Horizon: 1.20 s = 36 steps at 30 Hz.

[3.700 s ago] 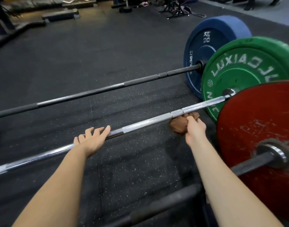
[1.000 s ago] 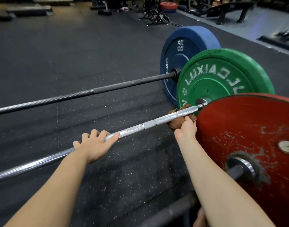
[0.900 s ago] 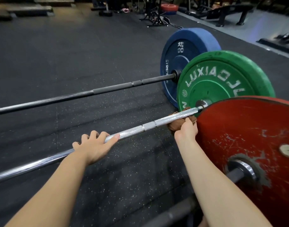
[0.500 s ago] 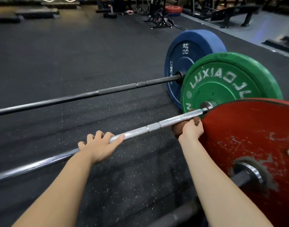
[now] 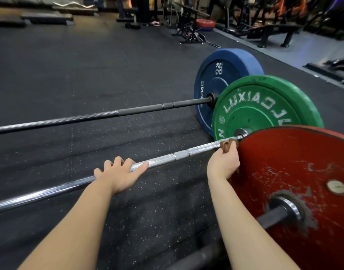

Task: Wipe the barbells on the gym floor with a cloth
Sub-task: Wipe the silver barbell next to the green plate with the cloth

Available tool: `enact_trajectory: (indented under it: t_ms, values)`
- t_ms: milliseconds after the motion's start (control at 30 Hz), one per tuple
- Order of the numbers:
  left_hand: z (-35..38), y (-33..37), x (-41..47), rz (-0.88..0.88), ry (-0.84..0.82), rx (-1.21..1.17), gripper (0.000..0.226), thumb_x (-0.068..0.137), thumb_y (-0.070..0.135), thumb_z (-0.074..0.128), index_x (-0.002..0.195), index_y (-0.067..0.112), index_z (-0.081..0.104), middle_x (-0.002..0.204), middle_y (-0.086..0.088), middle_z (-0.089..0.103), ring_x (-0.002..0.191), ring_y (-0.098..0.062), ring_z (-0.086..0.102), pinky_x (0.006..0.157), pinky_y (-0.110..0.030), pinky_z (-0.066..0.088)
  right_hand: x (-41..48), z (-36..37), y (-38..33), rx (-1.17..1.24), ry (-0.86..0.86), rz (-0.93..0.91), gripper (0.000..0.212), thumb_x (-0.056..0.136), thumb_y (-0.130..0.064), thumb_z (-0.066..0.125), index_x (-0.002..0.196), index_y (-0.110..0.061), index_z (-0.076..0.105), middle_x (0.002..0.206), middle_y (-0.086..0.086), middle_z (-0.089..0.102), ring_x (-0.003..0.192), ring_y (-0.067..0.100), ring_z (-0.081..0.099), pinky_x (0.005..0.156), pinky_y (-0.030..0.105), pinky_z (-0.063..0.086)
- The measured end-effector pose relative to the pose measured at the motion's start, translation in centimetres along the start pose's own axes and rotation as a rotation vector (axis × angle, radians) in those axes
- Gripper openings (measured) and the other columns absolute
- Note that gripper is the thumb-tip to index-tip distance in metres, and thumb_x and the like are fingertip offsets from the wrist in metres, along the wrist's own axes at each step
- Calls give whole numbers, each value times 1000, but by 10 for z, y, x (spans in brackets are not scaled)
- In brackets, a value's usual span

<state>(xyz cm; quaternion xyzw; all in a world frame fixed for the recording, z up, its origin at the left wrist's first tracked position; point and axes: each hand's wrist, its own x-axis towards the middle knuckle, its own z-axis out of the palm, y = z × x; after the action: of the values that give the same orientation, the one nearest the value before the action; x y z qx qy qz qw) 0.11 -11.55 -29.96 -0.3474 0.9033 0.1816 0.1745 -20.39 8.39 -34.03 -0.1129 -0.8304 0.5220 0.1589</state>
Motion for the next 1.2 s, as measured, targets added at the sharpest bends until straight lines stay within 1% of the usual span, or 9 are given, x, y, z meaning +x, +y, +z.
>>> enact_trajectory:
  t_ms: [100, 267, 433, 533, 633, 700, 933, 1100, 1200]
  values:
    - [1, -2, 2, 4, -1, 3, 77, 87, 87, 9, 142, 44, 40, 147, 5, 34, 140, -26, 24, 112, -53, 19, 9, 7, -9, -84, -71, -116, 50, 95, -4, 59, 144, -13, 54, 145, 7, 56, 131, 29, 54, 109, 42, 42]
    - [-1, -4, 4, 11, -15, -8, 83, 85, 89, 6, 145, 42, 39, 151, 4, 32, 143, -28, 22, 112, -54, 18, 34, 11, -29, -103, -124, 32, 49, 95, -3, 58, 144, -7, 52, 143, 11, 51, 129, 31, 52, 110, 43, 43]
    - [-6, -2, -3, 9, -14, -17, 83, 88, 86, 7, 149, 38, 38, 156, 2, 30, 146, -29, 21, 115, -54, 17, 44, 20, -35, -228, -207, 90, 64, 91, 5, 59, 150, -5, 38, 154, 14, 34, 137, 33, 41, 115, 39, 35]
    - [-4, -2, -3, 8, -17, -32, 83, 89, 86, 7, 149, 37, 38, 157, 2, 29, 147, -29, 19, 116, -55, 16, 40, 25, -38, -198, -179, 127, 69, 91, 8, 58, 154, -5, 32, 159, 14, 28, 144, 34, 31, 119, 38, 29]
    - [-1, -4, 0, 12, -2, -34, 82, 89, 86, 7, 148, 41, 39, 154, 4, 32, 146, -27, 21, 115, -54, 17, 23, 34, -21, -130, -84, 48, 65, 97, 10, 45, 158, -7, 27, 165, 14, 21, 150, 33, 19, 122, 36, 19]
    - [1, -5, 2, 19, 0, -38, 80, 89, 85, 7, 147, 43, 40, 152, 5, 35, 145, -26, 21, 115, -53, 17, 17, 37, -11, -82, -42, 22, 65, 98, 9, 45, 158, -9, 29, 166, 12, 20, 152, 31, 16, 124, 39, 20]
    - [-2, -3, 2, 9, -13, -69, 79, 91, 84, 7, 149, 41, 39, 155, 5, 33, 147, -27, 20, 115, -55, 14, 5, 30, -22, 27, -36, 140, 73, 96, 2, 54, 161, -13, 23, 163, 11, 29, 148, 30, 32, 119, 40, 32]
    - [-2, -2, -4, 2, 0, -54, 80, 91, 84, 9, 149, 39, 40, 156, 4, 33, 147, -28, 21, 117, -56, 15, -25, 26, -30, 137, -34, 392, 75, 100, -6, 56, 162, -9, 13, 149, 21, 49, 134, 37, 51, 108, 39, 40]
    - [-2, -2, -3, -4, -16, -49, 82, 90, 85, 9, 150, 38, 39, 157, 3, 32, 148, -28, 19, 117, -57, 13, -23, 23, -30, 233, 28, 474, 76, 99, -13, 62, 161, -6, 18, 144, 21, 53, 133, 36, 53, 108, 37, 41]
